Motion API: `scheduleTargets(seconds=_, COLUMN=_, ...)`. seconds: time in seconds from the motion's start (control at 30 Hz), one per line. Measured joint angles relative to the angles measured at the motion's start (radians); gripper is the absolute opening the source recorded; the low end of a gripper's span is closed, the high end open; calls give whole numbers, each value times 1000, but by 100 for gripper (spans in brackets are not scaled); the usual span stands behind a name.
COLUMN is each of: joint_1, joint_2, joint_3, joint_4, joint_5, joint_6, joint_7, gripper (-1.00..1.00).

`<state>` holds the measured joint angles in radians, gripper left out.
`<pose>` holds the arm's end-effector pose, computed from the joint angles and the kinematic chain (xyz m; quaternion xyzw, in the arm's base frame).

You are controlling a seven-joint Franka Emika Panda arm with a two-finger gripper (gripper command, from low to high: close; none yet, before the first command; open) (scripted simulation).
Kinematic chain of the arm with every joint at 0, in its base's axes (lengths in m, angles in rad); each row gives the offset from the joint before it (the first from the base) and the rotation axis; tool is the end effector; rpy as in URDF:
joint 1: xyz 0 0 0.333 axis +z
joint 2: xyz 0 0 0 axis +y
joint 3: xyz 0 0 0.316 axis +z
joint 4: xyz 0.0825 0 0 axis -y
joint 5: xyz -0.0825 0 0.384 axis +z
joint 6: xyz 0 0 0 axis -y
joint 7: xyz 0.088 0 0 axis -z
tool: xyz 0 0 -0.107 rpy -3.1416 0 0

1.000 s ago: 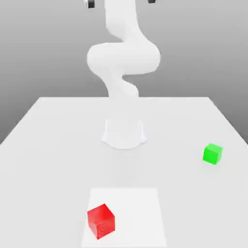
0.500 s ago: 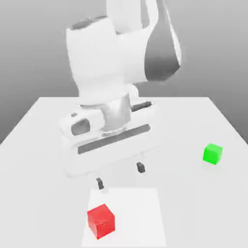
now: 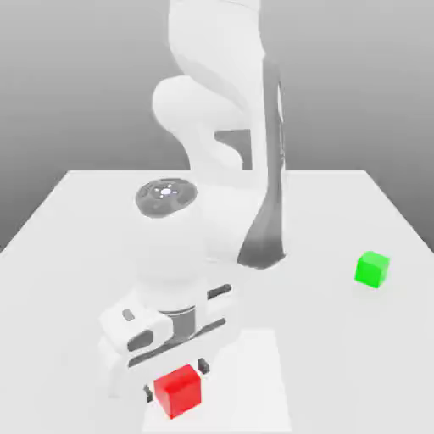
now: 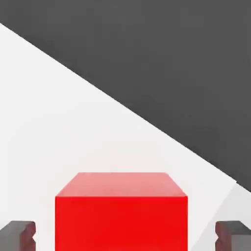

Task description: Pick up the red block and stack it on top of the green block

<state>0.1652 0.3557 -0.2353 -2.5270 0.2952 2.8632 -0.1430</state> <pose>0.4483 -0.0564 0.1471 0.9951 -0.0985 0.0005 0.0006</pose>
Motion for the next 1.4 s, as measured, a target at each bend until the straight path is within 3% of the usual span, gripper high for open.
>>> scheduleTargets(seconds=0.2, joint_1=13, joint_2=-17, joint_3=-15, joint_4=-3, joint_5=-12, joint_6=-14, joint_7=8, gripper=-100)
scheduleTargets(seconds=0.43, joint_1=80, joint_2=-183, joint_3=-98, joint_4=-37, joint_5=-152, joint_6=-143, joint_7=119, gripper=-100)
scheduleTargets(seconds=0.93, joint_1=608, joint_2=-403, joint_3=226, joint_4=-236, joint_5=-183, joint_6=-196, joint_7=509, gripper=-100)
scheduleTargets(seconds=1.17, joint_1=789, joint_2=-546, joint_3=416, joint_4=-340, joint_5=-191, joint_6=-195, joint_7=696, gripper=-100)
scheduleTargets(seconds=1.4, joint_1=801, joint_2=-373, joint_3=458, joint_4=-351, joint_5=-276, joint_6=-2, joint_7=788, gripper=-100)
